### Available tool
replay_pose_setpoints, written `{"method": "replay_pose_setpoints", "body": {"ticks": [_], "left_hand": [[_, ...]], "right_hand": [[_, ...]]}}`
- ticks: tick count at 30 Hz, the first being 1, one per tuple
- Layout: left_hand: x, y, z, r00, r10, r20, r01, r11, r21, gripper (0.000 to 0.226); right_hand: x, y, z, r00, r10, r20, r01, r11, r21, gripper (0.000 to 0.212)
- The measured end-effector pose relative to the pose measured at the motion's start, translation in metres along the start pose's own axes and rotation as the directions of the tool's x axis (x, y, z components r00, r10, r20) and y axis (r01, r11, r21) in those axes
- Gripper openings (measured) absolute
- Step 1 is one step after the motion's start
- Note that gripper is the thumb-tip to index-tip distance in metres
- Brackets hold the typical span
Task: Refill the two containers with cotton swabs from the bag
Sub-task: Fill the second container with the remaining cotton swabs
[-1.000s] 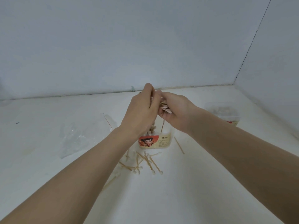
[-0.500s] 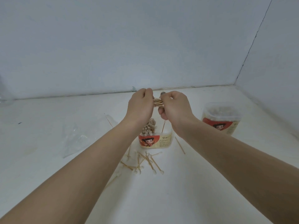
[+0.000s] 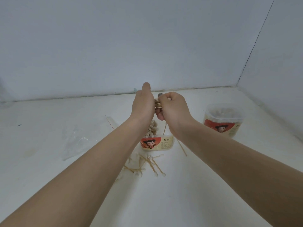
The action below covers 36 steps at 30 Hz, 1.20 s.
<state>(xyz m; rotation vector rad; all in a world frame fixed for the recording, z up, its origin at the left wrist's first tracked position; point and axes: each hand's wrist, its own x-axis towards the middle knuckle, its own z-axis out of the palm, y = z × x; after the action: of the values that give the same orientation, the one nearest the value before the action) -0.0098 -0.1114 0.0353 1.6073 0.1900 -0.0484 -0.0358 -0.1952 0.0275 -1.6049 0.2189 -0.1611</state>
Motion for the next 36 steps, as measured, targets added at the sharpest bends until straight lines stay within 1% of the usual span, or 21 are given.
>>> {"method": "replay_pose_setpoints", "body": {"ticks": [1, 3, 4, 6, 8, 10, 13, 16, 20, 22, 23, 24, 25, 26, 27, 29, 30, 33, 35, 36], "left_hand": [[0.0, 0.0, 0.001, 1.0, -0.005, 0.007, 0.005, 1.0, 0.004, 0.045], [0.001, 0.001, 0.001, 1.0, -0.002, 0.006, 0.001, 0.998, 0.07, 0.056], [0.0, 0.001, -0.002, 1.0, 0.019, 0.014, -0.02, 0.994, 0.11, 0.056], [-0.002, -0.001, -0.008, 0.989, 0.127, 0.07, -0.139, 0.97, 0.198, 0.047], [-0.007, -0.006, -0.015, 0.955, 0.251, 0.155, -0.29, 0.9, 0.326, 0.041], [-0.01, -0.012, -0.02, 0.925, 0.329, 0.189, -0.378, 0.842, 0.384, 0.04], [-0.014, -0.011, -0.018, 0.92, 0.352, 0.171, -0.392, 0.835, 0.387, 0.037], [-0.016, -0.008, -0.016, 0.928, 0.326, 0.178, -0.372, 0.82, 0.435, 0.043], [-0.01, -0.012, -0.017, 0.898, 0.389, 0.204, -0.433, 0.705, 0.562, 0.038], [-0.01, -0.013, -0.019, 0.894, 0.391, 0.218, -0.441, 0.687, 0.577, 0.039], [-0.011, -0.013, -0.021, 0.896, 0.382, 0.225, -0.439, 0.694, 0.57, 0.039], [-0.014, -0.011, -0.024, 0.902, 0.369, 0.224, -0.429, 0.703, 0.567, 0.042], [-0.016, -0.009, -0.028, 0.909, 0.355, 0.218, -0.414, 0.711, 0.568, 0.047], [-0.018, -0.008, -0.034, 0.916, 0.344, 0.207, -0.399, 0.717, 0.571, 0.053], [-0.018, -0.007, -0.039, 0.92, 0.339, 0.197, -0.388, 0.718, 0.578, 0.058], [-0.017, -0.009, -0.05, 0.92, 0.345, 0.187, -0.384, 0.692, 0.611, 0.06], [-0.016, -0.011, -0.054, 0.918, 0.346, 0.196, -0.388, 0.672, 0.631, 0.057], [-0.014, -0.022, -0.058, 0.912, 0.339, 0.232, -0.401, 0.61, 0.683, 0.04], [-0.015, -0.028, -0.059, 0.909, 0.321, 0.264, -0.407, 0.561, 0.721, 0.031], [-0.016, -0.03, -0.059, 0.907, 0.312, 0.282, -0.414, 0.541, 0.733, 0.027]], "right_hand": [[0.001, 0.0, 0.0, 1.0, 0.001, -0.001, -0.001, 1.0, -0.003, 0.016], [0.003, 0.0, -0.003, 1.0, 0.018, 0.011, -0.018, 1.0, 0.023, 0.016], [0.004, 0.001, -0.005, 0.999, 0.027, 0.019, -0.028, 0.999, 0.036, 0.017], [0.008, 0.002, -0.01, 0.999, 0.037, 0.017, -0.038, 0.998, 0.055, 0.017], [0.01, 0.001, -0.014, 0.999, 0.046, 0.006, -0.047, 0.996, 0.078, 0.016], [0.01, 0.0, -0.014, 0.998, 0.062, 0.028, -0.065, 0.993, 0.099, 0.016], [0.008, 0.001, -0.013, 0.993, 0.088, 0.079, -0.099, 0.985, 0.144, 0.015], [0.008, -0.001, -0.012, 0.987, 0.107, 0.116, -0.124, 0.981, 0.152, 0.015], [0.004, -0.004, -0.014, 0.975, 0.145, 0.169, -0.176, 0.966, 0.189, 0.013], [0.002, -0.004, -0.018, 0.97, 0.124, 0.21, -0.167, 0.965, 0.204, 0.012], [0.002, -0.004, -0.021, 0.97, 0.107, 0.22, -0.151, 0.969, 0.196, 0.013], [0.003, -0.004, -0.024, 0.973, 0.091, 0.214, -0.127, 0.978, 0.164, 0.014], [0.004, -0.004, -0.029, 0.98, 0.067, 0.187, -0.085, 0.992, 0.092, 0.014], [0.006, -0.004, -0.033, 0.988, 0.031, 0.151, -0.025, 0.999, -0.036, 0.014], [0.008, -0.004, -0.038, 0.991, -0.016, 0.13, 0.042, 0.979, -0.2, 0.014], [0.007, -0.004, -0.045, 0.98, -0.093, 0.178, 0.169, 0.86, -0.482, 0.013], [0.005, -0.004, -0.046, 0.969, -0.108, 0.222, 0.219, 0.793, -0.568, 0.013], [0.002, -0.001, -0.046, 0.937, -0.135, 0.322, 0.334, 0.62, -0.711, 0.013], [0.003, 0.001, -0.042, 0.914, -0.165, 0.371, 0.401, 0.518, -0.756, 0.011], [0.003, 0.001, -0.04, 0.905, -0.161, 0.394, 0.42, 0.489, -0.765, 0.011]]}}
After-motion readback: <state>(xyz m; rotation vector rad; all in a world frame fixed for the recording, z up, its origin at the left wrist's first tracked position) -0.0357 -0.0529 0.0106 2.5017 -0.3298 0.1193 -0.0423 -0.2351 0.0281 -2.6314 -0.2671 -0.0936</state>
